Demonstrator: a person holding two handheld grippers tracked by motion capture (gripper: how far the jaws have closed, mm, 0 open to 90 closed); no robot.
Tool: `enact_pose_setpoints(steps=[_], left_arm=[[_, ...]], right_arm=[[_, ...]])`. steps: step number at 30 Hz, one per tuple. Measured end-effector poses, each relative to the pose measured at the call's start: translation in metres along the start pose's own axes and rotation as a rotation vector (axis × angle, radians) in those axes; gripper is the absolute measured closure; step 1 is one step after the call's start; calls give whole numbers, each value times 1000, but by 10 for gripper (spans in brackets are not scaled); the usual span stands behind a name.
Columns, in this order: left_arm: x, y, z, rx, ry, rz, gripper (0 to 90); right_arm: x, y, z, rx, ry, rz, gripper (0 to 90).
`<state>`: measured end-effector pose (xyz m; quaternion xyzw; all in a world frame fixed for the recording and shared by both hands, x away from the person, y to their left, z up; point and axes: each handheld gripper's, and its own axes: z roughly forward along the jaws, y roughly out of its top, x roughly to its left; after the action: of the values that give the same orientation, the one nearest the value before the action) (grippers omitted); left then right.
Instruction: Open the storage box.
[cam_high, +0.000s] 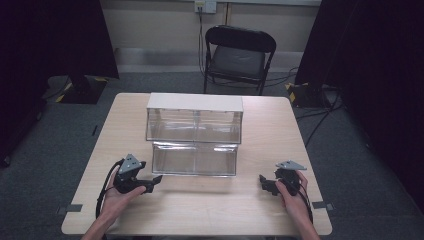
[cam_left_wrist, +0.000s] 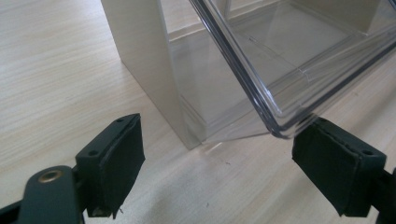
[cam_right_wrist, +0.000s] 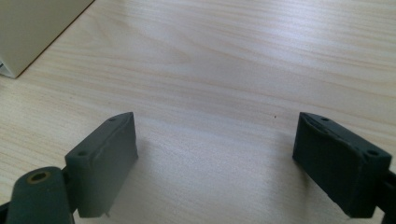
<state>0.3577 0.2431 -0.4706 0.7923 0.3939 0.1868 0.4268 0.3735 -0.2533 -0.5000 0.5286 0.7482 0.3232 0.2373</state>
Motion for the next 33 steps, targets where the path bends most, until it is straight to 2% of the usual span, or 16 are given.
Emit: enact_pose_setpoints(steps=[9,12,19,20,25,33], left_arm=[[-2,2,1,-14,-9,11,156],[-1,2,0,-28,-34,-8,153],[-2,2,-2,-39,-46,-5,157],[-3,2,-2,-44,-52,-16,158],[-3,3,-4,-43,-48,10,164],[-3,2,-5,-45,-60,4,192]], right_arm=[[0,0,0,0,-2,1,129],[0,0,0,0,-3,1,130],[0,0,0,0,-2,0,129],[0,0,0,0,0,0,129],[0,0,0,0,0,0,129],[0,0,0,0,0,0,130]])
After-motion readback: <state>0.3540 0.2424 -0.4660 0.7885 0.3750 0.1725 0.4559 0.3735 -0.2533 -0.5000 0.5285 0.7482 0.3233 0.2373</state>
